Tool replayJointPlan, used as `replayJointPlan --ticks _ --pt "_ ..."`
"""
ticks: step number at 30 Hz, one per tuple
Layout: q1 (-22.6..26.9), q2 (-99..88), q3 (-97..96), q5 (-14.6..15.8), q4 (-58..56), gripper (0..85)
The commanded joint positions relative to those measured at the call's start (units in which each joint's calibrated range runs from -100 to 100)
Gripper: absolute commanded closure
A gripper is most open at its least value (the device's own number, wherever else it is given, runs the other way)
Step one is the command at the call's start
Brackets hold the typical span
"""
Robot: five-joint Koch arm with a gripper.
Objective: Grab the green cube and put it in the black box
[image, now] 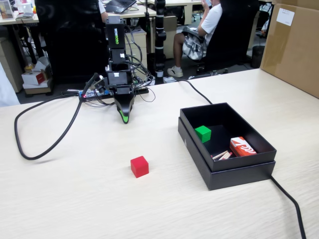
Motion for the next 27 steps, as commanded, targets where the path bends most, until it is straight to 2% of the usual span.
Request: replayJointPlan --ticks 1,7,27 --pt "-0.15 0.20 -4.53 -1.90 11.27 36.2" --pt "0.39 0.43 -10.15 -2.30 14.12 36.3" --pt "1.12 0.43 -10.15 -2.49 13.86 37.0"
